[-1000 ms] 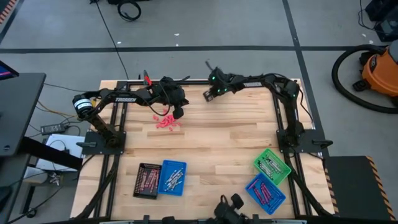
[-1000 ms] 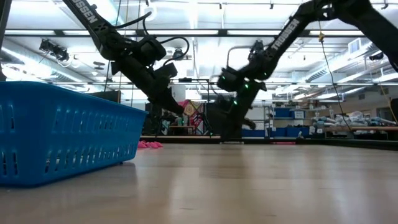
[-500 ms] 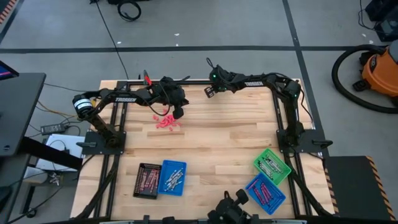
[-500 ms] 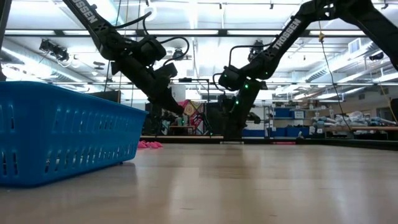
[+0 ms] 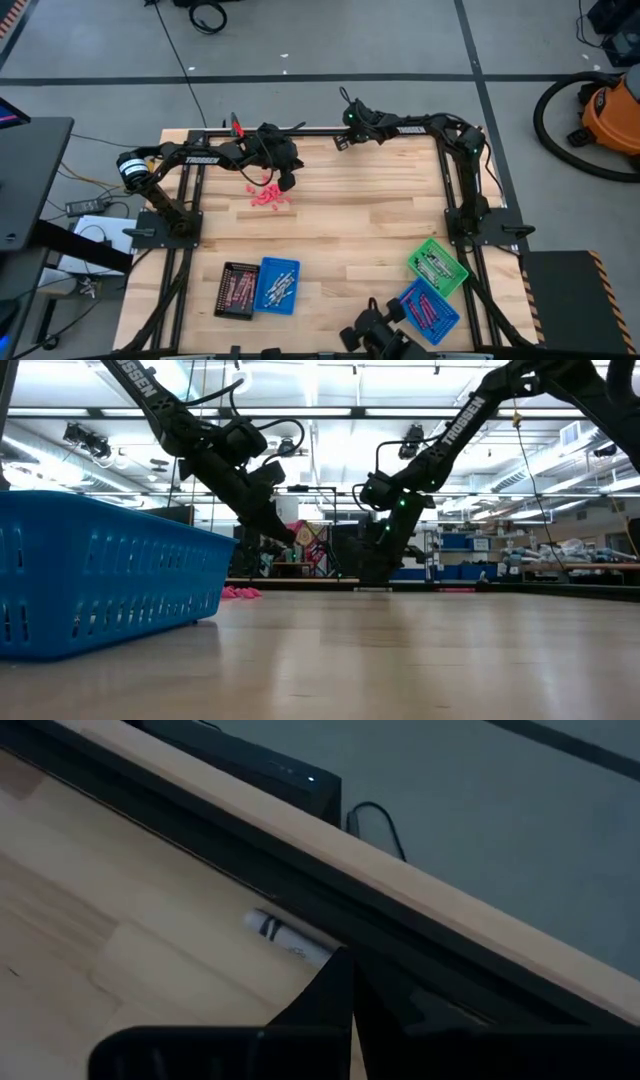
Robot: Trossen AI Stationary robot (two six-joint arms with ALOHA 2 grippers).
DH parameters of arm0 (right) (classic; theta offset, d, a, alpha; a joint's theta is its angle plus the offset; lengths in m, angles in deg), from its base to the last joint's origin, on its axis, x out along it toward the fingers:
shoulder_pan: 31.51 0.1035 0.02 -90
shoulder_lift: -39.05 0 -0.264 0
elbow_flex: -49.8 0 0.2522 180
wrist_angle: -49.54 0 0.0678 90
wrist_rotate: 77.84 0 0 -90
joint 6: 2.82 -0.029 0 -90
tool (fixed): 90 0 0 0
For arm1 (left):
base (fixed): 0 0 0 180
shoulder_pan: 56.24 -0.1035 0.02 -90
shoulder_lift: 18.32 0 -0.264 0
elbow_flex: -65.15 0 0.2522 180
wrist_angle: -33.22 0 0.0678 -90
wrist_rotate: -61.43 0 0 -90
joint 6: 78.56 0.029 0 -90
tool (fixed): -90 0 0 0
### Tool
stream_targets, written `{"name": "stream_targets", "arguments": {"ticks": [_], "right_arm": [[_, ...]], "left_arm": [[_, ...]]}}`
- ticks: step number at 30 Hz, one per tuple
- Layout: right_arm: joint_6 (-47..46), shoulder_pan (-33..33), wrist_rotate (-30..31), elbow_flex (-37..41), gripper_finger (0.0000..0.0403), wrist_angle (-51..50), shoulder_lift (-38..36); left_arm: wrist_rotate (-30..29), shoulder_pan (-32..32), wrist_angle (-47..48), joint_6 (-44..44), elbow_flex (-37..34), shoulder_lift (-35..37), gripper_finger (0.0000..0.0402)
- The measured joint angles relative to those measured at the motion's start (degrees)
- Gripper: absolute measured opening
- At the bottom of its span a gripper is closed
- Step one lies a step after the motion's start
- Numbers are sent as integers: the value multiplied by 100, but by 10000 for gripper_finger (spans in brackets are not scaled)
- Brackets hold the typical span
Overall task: Sort crayons
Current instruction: Put the white crayon into the left blue bin
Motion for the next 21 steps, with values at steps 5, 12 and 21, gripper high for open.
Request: {"name": "stream_targets", "arguments": {"ticks": [5, 12, 21], "right_arm": [[-25, -63, -60, 0, 8, -47, 0], [-10, -86, -400, -11, 6, -315, -9], [106, 549, -549, -7, 10, -701, -429]], "left_arm": [[0, 1, 0, 0, 0, 0, 47], [0, 1, -1, -4, 0, 0, 47], [2, 2, 21, -61, 0, 0, 47]]}}
